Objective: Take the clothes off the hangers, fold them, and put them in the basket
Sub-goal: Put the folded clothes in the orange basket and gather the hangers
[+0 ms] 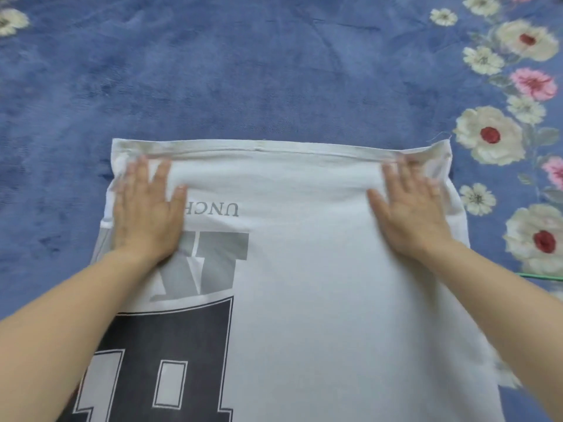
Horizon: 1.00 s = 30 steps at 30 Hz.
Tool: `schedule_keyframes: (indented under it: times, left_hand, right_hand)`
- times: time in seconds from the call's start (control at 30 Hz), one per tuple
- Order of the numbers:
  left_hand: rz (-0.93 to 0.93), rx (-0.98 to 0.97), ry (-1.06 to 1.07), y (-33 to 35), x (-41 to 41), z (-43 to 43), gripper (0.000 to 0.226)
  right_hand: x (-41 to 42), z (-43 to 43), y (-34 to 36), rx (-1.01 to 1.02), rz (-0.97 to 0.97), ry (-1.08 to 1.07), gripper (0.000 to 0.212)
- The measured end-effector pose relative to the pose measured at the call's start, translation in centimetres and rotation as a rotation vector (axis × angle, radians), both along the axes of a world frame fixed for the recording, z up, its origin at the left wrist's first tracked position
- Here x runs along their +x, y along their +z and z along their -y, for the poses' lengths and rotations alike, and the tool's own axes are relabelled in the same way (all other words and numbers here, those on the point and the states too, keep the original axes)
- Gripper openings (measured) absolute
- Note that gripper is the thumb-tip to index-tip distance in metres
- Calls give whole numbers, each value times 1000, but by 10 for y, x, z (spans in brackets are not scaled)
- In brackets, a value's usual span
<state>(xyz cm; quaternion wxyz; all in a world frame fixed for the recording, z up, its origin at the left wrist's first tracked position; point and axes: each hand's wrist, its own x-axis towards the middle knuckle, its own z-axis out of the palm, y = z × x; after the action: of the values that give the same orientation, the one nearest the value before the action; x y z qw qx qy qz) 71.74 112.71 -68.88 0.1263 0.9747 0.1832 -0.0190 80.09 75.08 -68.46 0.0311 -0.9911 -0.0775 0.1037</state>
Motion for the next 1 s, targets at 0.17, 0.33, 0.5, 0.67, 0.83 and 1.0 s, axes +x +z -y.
schedule_keyframes:
  times: [0.17, 0.33, 0.5, 0.67, 0.83, 1.0]
  left_hand:
    - [-111, 100, 74, 10, -20, -10, 64]
    - [10, -23, -82, 17, -87, 66, 63]
    - [-96, -62, -90, 10, -200, 105, 73]
    - [-182, 37, 24, 13, -253, 92, 65]
    - [-188, -23, 50, 29, -263, 156, 63]
    - [-108, -101, -516, 25, -303, 290, 61]
  right_hand:
    - [-6, 43, 10, -82, -23, -291, 68]
    - [-110, -5, 15, 132, 106, 68, 68]
    - [-228, 16, 4, 43, 13, 133, 65]
    - [-269, 83, 22, -91, -42, -48, 67]
    - [-302, 133, 43, 68, -20, -318, 62]
    - [-352, 203, 56, 381, -155, -724, 67]
